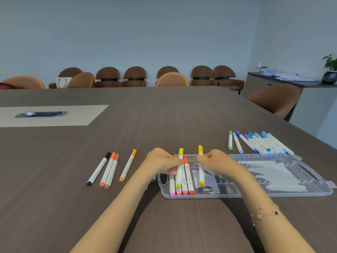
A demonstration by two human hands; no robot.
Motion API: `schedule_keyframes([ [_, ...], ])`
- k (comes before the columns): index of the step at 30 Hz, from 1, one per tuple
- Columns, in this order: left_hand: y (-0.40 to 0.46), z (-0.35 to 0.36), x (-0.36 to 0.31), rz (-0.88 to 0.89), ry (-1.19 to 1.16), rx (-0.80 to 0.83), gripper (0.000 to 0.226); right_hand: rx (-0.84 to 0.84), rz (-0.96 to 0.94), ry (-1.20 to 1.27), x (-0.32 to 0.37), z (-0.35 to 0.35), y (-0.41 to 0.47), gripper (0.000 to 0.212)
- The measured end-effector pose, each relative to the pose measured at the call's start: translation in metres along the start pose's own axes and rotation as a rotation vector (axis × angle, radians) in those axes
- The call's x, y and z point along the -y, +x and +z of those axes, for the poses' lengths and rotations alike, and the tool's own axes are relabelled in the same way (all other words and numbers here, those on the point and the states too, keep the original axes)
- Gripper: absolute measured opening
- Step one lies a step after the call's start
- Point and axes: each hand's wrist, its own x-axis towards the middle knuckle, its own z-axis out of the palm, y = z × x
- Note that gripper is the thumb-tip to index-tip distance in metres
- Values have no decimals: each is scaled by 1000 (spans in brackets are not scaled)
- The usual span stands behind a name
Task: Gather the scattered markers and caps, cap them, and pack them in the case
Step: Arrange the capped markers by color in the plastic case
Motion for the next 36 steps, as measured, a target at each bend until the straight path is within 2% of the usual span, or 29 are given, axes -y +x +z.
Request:
schedule_keyframes([
  [3,0,16,-8,30,50,6,26,-12,37,-23,-15,-15,-2,43],
  [5,0,26,-12,70,151,-11,32,39,69,-60,-21,-15,-4,41],
  [9,-1,33,-12,118,279,-87,40,86,35,-28,-19,-5,-3,35],
  [12,0,37,-7,151,297,-129,43,52,28,-32,-17,0,1,36],
  [15,1,40,-2,256,281,-246,43,42,49,2,-15,4,3,38],
  [17,-2,42,0,317,312,-268,42,35,56,17,-15,7,4,38],
  [21,-5,35,7,375,301,-206,42,13,63,60,-17,7,6,39],
  [25,-6,8,9,318,244,-18,35,13,74,82,-21,5,7,39],
  [27,-8,8,12,314,302,38,31,13,76,72,-21,6,7,39],
  [29,-7,16,14,311,374,16,31,17,81,69,-21,6,7,39],
  [31,-5,22,15,331,352,-34,36,25,85,74,-21,6,7,38],
  [34,-4,24,15,444,344,-96,32,33,85,84,-23,5,7,36],
  [36,-2,24,18,502,437,-79,46,39,81,86,-23,5,7,36],
])
